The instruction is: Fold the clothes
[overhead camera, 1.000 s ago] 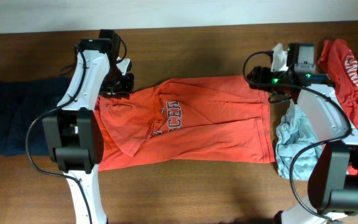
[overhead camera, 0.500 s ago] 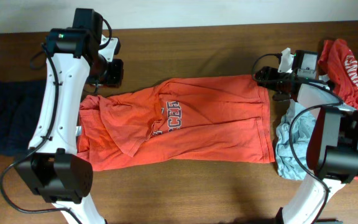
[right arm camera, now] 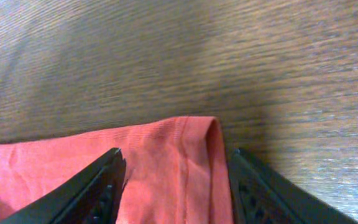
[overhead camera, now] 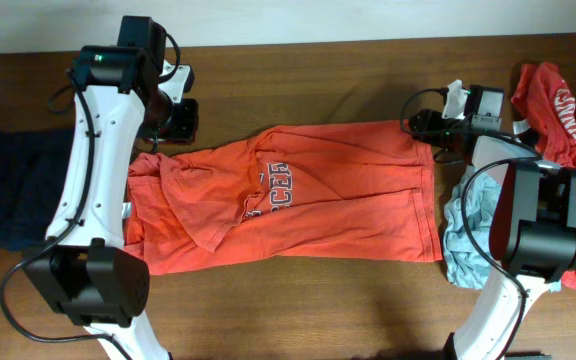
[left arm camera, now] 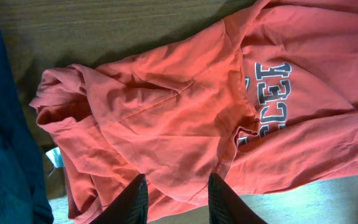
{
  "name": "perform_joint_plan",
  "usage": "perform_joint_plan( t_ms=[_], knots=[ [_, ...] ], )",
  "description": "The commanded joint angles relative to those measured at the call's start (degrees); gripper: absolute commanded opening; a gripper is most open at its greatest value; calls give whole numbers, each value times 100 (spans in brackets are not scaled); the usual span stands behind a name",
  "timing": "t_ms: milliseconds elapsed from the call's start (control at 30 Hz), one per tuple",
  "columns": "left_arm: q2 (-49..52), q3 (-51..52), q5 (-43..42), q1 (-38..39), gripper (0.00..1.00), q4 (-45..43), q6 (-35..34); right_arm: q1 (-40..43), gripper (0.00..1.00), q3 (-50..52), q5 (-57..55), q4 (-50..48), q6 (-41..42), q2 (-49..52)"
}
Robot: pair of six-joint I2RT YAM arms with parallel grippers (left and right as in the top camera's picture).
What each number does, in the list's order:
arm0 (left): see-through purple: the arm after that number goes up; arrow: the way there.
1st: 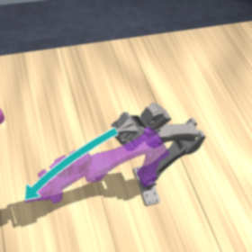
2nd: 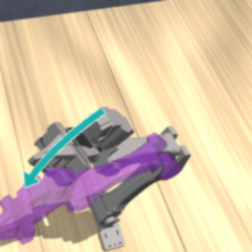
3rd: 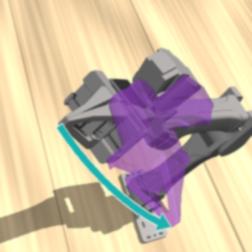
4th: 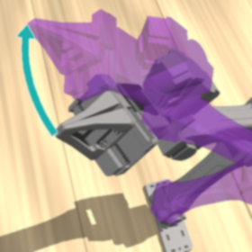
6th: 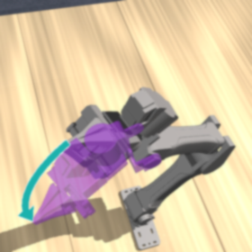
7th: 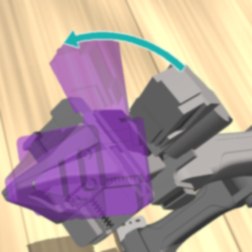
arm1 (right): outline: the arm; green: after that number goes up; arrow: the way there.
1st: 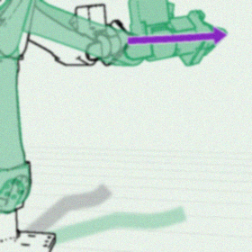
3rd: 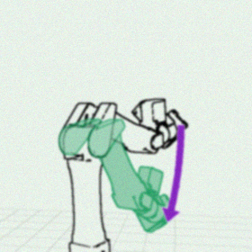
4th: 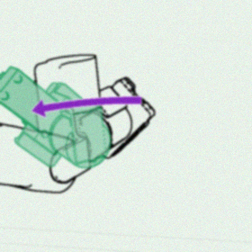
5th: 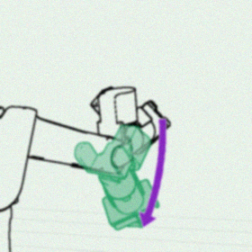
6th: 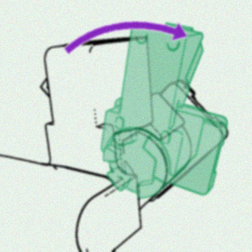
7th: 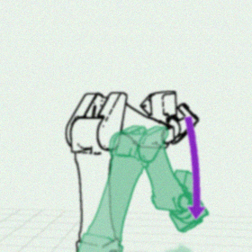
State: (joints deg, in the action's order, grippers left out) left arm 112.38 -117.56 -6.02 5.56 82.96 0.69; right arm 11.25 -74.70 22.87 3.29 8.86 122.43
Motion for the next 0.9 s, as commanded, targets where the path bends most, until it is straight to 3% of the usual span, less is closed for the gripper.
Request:
perform_joint_plan(
  t_ms=[0, 300, 367, 433, 867],
  knots=[
    [-66, -48, -131, -20, 32, 2, 107, -101, 51, -76, 223, -7, -24, 111],
    [-66, -48, -129, -20, 32, 24, 109, -105, 30, -76, 223, 2, -26, 59],
    [-66, -48, -129, -20, 32, 26, 109, -68, 17, -76, 240, 31, -26, -94],
    [-66, -48, -129, -20, 32, 26, 111, -22, 12, -76, 291, 164, -26, -343],
    [-66, -48, -221, -20, 44, 407, 107, 9, 4, -76, 210, 2540, -28, -2109]
  ],
)
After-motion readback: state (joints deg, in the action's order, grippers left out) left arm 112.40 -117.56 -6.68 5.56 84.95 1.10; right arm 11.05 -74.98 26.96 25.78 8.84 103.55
